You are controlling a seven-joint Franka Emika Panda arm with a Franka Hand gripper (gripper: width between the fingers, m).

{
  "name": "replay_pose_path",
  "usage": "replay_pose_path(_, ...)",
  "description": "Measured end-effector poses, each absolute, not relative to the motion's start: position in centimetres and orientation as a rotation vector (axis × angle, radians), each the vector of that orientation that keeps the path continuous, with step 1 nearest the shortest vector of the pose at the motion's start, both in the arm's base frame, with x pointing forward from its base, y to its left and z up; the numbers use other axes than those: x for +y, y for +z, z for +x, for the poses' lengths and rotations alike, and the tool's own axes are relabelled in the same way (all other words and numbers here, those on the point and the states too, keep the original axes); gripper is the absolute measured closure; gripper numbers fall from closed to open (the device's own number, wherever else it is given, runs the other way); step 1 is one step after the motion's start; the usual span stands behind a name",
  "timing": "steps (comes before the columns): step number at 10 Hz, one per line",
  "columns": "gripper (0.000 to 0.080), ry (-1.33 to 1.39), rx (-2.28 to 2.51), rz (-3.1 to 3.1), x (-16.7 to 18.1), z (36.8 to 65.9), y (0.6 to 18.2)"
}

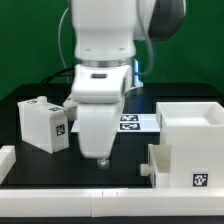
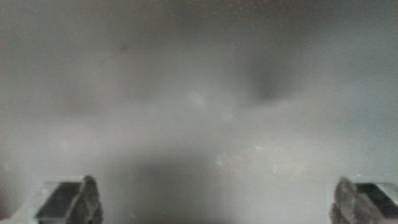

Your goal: Assemble drawer

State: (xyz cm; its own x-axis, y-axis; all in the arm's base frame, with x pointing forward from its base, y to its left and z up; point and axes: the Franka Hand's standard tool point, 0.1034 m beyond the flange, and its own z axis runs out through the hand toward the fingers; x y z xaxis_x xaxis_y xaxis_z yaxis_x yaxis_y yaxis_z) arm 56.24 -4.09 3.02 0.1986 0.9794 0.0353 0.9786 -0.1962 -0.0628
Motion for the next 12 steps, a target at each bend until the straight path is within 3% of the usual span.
replay_pose_path(3,0.015,-0.137,-1.868,-2.401,-2.3,57.3,3.3)
replay_pose_path(7,0.015,-0.163,-1.91,-2.387,-2.6,57.3,3.0)
replay_pose_path(12,0.015,-0.203,-1.925,-2.364,1.1,56.7,2.8)
